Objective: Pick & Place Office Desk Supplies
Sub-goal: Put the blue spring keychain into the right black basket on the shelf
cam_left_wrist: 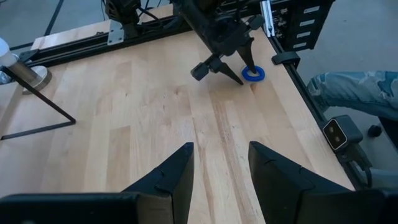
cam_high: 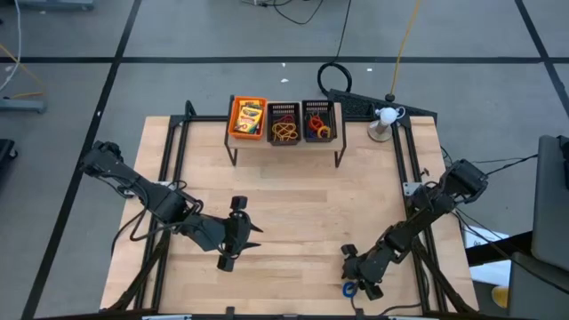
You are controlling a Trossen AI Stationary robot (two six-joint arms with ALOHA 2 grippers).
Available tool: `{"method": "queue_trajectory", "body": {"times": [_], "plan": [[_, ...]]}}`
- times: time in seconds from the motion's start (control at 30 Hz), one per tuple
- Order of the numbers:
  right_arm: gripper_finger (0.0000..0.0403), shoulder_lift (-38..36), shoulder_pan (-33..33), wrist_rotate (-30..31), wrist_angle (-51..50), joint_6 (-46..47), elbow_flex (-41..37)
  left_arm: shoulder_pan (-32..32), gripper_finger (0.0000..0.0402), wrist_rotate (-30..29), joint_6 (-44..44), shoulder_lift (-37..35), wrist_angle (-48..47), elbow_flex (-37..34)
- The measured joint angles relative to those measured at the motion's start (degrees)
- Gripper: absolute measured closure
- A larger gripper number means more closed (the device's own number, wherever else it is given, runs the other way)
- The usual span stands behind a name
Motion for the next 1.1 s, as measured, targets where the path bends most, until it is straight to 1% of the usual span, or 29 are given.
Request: {"method": "queue_trajectory", "body": {"times": [0.13,0.47,0.67,0.83,0.9,0.97,1.03,1.1], "plan": [[0.0236,0.0,0.0,0.6,-2.4,-1.5,0.1,0.0,0.0252,0.0,0.0,0.0,0.0,0.0],[0.0236,-0.1,0.1,6.8,-8.9,-6.7,0.2,0.0,0.0252,0.1,-0.9,0.0,0.0,0.0],[0.0252,0.0,0.1,10.4,-11.2,-9.9,0.1,0.0,0.0252,0.1,-1.4,0.0,0.0,0.0],[0.0288,0.2,0.0,12.3,-12.2,-11.8,0.1,0.0,0.0252,0.1,-1.5,0.0,0.0,0.0],[0.0314,0.2,-0.1,13.3,-12.7,-10.6,0.1,0.0,0.0252,0.1,-1.8,0.0,0.0,0.0],[0.0351,0.2,-0.1,14.6,-12.6,-9.0,0.1,0.0,0.0252,0.1,-2.5,0.0,0.0,0.0],[0.0384,0.3,-0.1,16.9,-12.1,-7.9,0.0,0.0,0.0252,0.1,-2.5,0.0,0.0,0.0],[0.0389,0.4,-0.1,21.1,-10.2,-8.6,0.0,0.0,0.0252,0.1,-2.6,0.0,0.0,0.0]]}}
